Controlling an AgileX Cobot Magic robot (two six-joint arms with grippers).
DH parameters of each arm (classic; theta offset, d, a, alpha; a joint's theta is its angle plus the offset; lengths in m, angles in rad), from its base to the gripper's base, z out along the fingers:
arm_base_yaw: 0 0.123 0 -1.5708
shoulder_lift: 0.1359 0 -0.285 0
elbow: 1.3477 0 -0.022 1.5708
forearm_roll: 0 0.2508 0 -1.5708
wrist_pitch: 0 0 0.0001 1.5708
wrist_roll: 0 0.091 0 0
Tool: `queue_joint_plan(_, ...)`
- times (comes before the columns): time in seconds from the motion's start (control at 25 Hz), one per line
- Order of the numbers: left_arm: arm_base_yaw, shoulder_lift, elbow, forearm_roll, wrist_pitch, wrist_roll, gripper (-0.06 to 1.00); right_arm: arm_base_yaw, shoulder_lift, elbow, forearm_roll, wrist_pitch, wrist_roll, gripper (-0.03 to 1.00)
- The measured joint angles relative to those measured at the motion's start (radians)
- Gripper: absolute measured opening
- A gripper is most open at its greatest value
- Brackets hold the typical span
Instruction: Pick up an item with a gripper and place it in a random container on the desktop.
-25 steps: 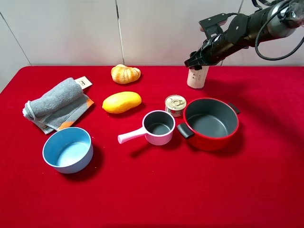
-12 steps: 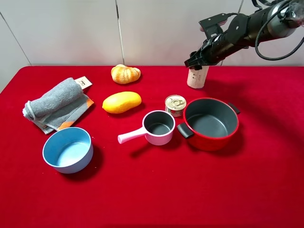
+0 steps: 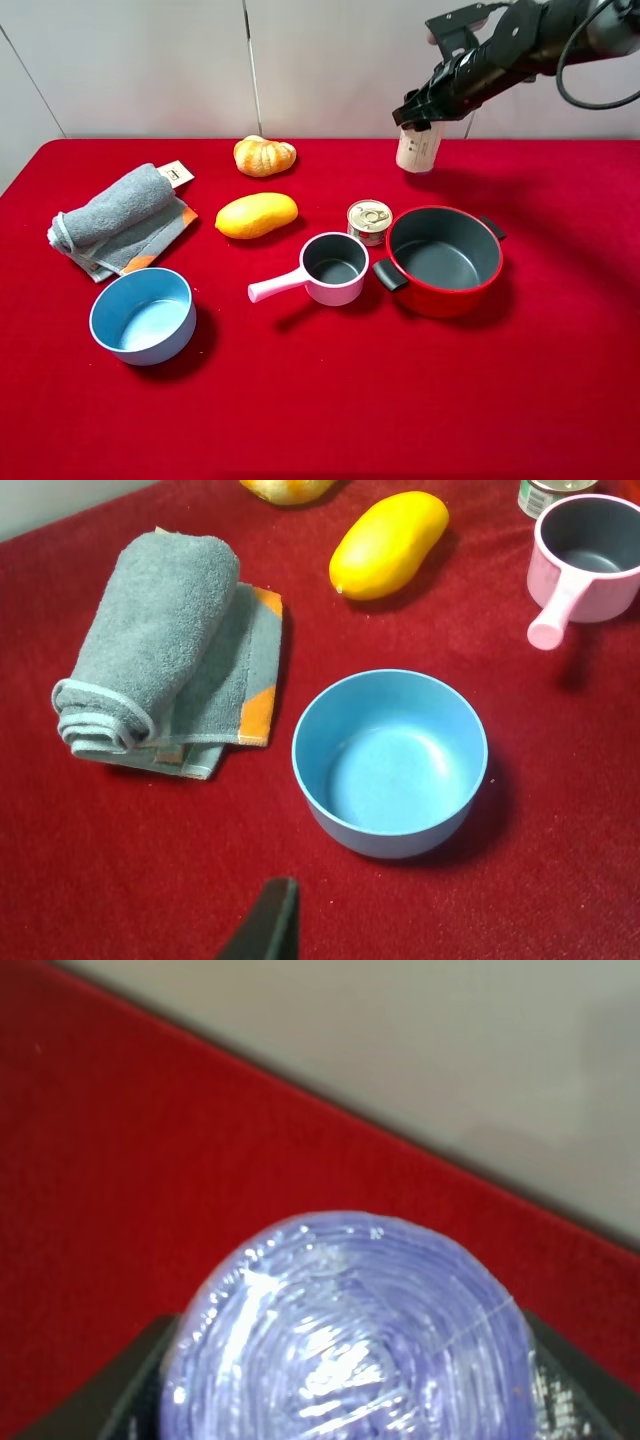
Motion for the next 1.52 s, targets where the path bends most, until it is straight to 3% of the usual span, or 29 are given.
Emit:
queue_joint_plan(0.6,0.0,0.0,0.0,0.0,0.0,0.0,0.99,0.144,-0.146,0.0,-0.019,0.143,0.0,0.46)
queue_joint_plan(1.08,0.0,0.0,0.0,0.0,0.0,0.0,0.99,0.374,-0.238,0.0,-0.037,0.246,0.0,0.46)
queue_joint_plan(1.52,0.0,0.0,0.0,0.0,0.0,0.0,0.99,0.605,-0.241,0.0,-0.044,0.262,0.027,0.46)
